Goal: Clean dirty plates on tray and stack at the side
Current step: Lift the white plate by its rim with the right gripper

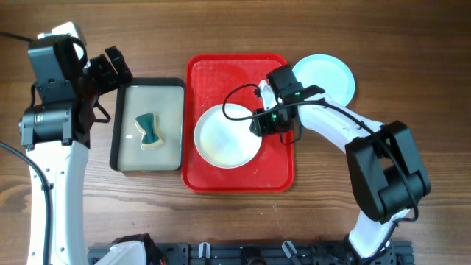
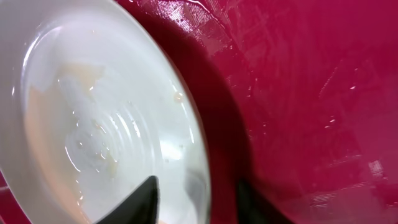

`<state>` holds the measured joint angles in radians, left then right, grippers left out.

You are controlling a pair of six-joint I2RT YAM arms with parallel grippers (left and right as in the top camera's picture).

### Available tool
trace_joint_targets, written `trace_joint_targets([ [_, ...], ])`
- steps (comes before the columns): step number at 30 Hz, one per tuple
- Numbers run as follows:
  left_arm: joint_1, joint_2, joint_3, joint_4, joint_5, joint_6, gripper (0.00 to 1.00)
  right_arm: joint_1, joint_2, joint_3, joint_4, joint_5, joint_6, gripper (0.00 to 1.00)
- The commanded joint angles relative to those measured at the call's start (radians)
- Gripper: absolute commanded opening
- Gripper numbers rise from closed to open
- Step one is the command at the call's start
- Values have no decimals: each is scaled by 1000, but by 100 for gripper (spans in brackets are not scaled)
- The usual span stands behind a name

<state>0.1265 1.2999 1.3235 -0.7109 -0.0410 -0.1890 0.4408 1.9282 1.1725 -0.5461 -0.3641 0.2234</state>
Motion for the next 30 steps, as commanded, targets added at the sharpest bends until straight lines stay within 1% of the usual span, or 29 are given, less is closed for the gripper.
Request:
trace_joint_targets([
  [1,3,5,8,-1,-17,-5,100,9,13,-3,2,39,46,8],
  [2,3,5,8,-1,-17,-5,100,9,13,-3,4,39,47,4],
  [5,3,5,8,-1,-17,-5,100,0,5,13,-16,39,45,4],
  [8,3,5,8,-3,-17,-5,100,-43,-44,98,-118,38,84,4],
  [10,3,5,8,-4,-17,-5,100,-60,-90,196,-198,40,94,4],
  [11,3,5,8,-4,-17,-5,100,-60,-107,224,-203,43,95,4],
  [13,3,5,8,-3,-17,-5,100,-49,-120,272,-187,58,147,4],
  [14,3,5,8,-3,-17,-5,100,-40,-120,277,-154,59,153,4],
  [16,3,5,8,-4,-17,-5,100,-14,-119,277,-87,98,212,4],
  [20,3,5,8,-4,-17,-5,100,116,-108,276,111,275,302,4],
  [22,3,5,8,-4,-17,-5,100,193,-74,276,215,349,307,4],
  [24,3,5,8,-3,-17,-5,100,254,-39,276,272,436,307,4],
  [26,3,5,8,-3,-17,-5,100,325,21,276,332,560,262,4],
  [27,3,5,8,-3,-17,-5,100,342,37,276,354,583,229,4],
  [28,3,5,8,-4,-17,-5,100,362,59,276,387,617,176,4],
  [30,3,5,8,-3,-17,-5,100,403,92,276,458,703,13,4],
])
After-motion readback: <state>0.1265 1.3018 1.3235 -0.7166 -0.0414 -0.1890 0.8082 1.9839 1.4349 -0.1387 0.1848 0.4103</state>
